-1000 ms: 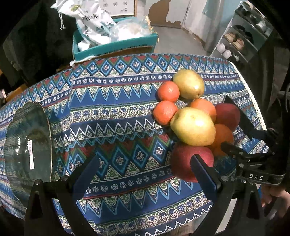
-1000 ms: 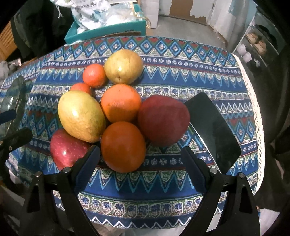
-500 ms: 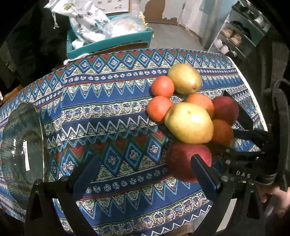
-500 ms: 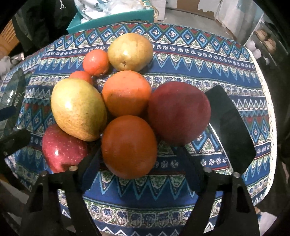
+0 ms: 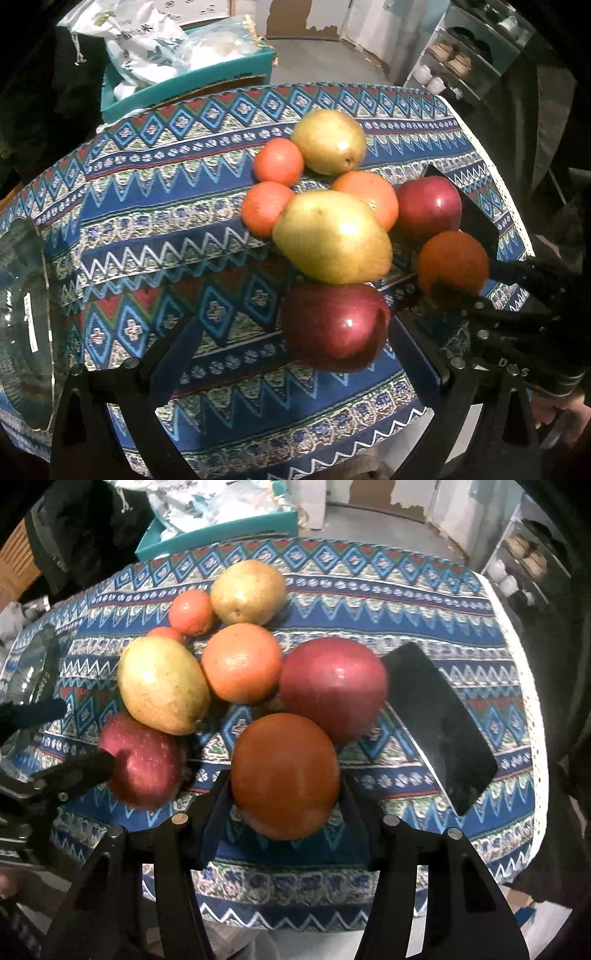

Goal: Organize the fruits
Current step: 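Grasp a red apple with the left tool while the right tool grasps an orange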

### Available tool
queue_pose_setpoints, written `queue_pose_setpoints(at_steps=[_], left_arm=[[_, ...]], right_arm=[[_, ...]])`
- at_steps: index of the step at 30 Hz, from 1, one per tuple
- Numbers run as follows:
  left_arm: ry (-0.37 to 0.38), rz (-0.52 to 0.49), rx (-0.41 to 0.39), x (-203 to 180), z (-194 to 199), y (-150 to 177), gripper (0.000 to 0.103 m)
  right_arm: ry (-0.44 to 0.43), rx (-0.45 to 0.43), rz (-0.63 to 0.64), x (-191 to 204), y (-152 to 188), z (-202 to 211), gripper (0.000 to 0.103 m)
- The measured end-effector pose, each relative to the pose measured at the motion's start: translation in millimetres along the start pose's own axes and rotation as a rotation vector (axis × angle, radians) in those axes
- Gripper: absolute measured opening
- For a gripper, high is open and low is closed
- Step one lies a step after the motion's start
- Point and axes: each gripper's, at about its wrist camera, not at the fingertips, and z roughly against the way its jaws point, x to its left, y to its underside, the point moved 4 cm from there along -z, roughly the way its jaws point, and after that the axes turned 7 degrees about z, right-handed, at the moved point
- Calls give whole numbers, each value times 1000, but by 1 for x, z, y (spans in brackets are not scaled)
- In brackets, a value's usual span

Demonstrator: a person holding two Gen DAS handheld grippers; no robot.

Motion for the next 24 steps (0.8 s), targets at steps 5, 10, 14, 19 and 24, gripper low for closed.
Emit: queue_pose_setpoints(at_steps=[5, 10, 14, 19, 24], left_arm=[[-6, -17, 23, -10, -13, 3, 101], [2, -11, 60, -15, -31, 6, 97], [41, -3, 78, -19, -35, 8, 83], [52, -16, 72, -25, -36, 8, 78], [55, -19, 71, -20, -31, 11, 78]], right_arm=[[11, -10, -34, -12, 4, 5, 56], [20, -17, -54, -19, 9, 7, 56], [18, -23, -65, -20, 7, 8, 56], [19, -29, -64, -20, 6, 10, 56], [23, -42, -64, -19, 4, 13, 56]])
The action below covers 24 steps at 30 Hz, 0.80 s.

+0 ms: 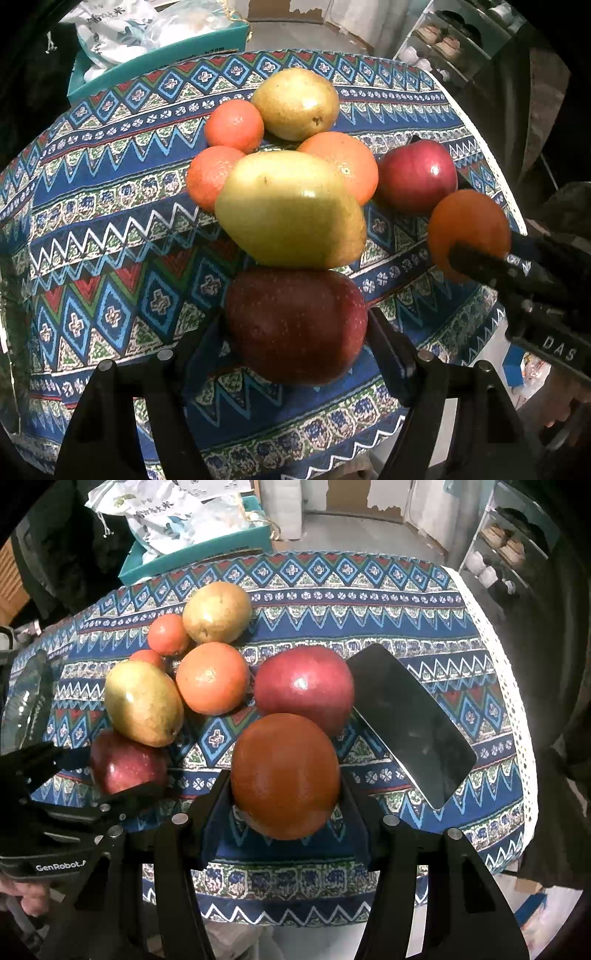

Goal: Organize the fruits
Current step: 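Grasp a red apple with the left tool while the right tool grasps an orange, then lift the red apple with the left tool while the right tool carries the orange toward the glass bowl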

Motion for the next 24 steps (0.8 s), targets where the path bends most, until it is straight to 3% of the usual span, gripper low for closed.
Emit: queue_pose_setpoints(at_steps=[10, 24], left_arm=[[-20, -39, -99, 0, 41, 8, 78], [-33, -27, -272, 3, 112, -1, 78]], right_arm=[[18, -59, 19, 7, -8, 16, 56], [24, -215, 31, 16, -26, 64, 56]])
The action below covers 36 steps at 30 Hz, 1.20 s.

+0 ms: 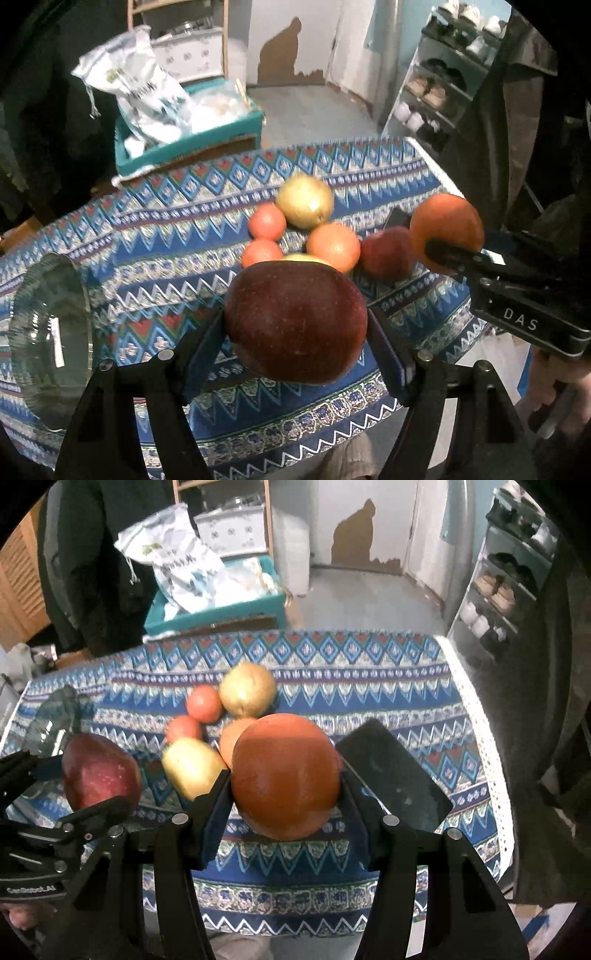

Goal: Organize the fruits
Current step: 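Lift the red apple with the left tool while the right tool carries the orange toward the glass bowl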

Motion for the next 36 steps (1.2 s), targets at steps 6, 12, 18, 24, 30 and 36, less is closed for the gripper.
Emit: queue_pose_setpoints(at_steps=[6, 12, 18, 24, 30, 36], left_arm=[[-16, 4, -94, 5, 32, -13, 78], [-13, 12, -160, 12, 58, -22, 78], [-14, 21, -197, 20, 75, -23, 78], [-19, 34, -232, 29, 89, -28, 78], [-28, 66, -250, 44, 99, -30, 78], [-47, 90, -273, 59, 108, -33, 78]], right_arm=[[-7, -90, 1, 4, -18, 29, 56], [-16, -161, 6, 11, -32, 52, 56], [-29, -196, 8, 18, -40, 64, 56], [-47, -229, 25, 32, -50, 75, 56], [-71, -247, 45, 49, -62, 80, 56], [-95, -252, 69, 71, -77, 78, 56]])
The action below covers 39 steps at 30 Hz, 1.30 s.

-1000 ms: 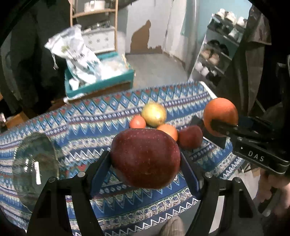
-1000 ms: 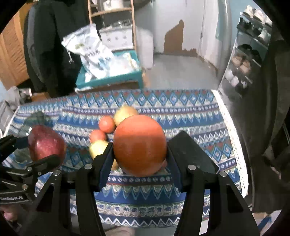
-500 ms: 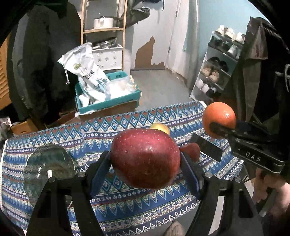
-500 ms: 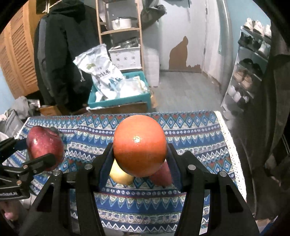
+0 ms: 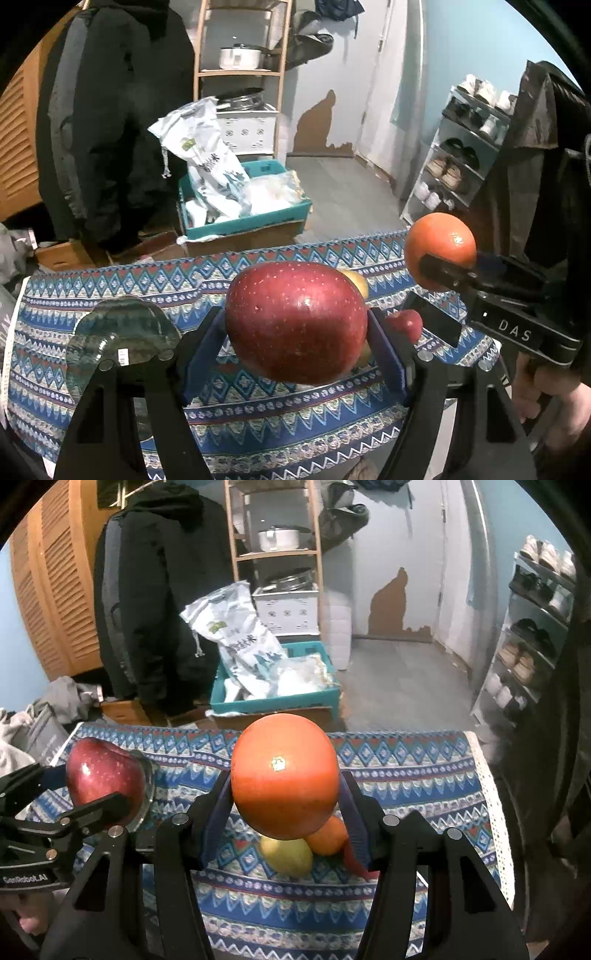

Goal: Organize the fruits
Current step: 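Lift the red apple with the left tool while the right tool carries the orange toward the glass bowl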

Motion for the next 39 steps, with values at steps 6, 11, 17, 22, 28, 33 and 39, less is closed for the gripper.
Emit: queue_pose_setpoints(at_steps=[6, 11, 17, 22, 28, 33, 39], left_arm=[[-20, 38, -11, 25, 4, -4, 78], [-51, 72, -15, 50, 7, -5, 78], [-86, 120, -19, 82, 12, -5, 78], [-123, 157, -34, 108, 18, -6, 78], [-160, 206, -35, 140, 22, -3, 78], [-194, 243, -28, 165, 23, 2, 78], [-228, 286, -22, 191, 25, 8, 78]], right_arm=[[-30, 2, 25, 22, -12, -10, 56], [-58, 5, 40, 44, -23, -20, 56], [-94, 10, 62, 71, -35, -33, 56], [-124, 18, 81, 95, -45, -43, 56], [-159, 26, 105, 122, -53, -56, 56], [-193, 44, 129, 147, -58, -70, 56], [-227, 63, 162, 177, -60, -83, 56]])
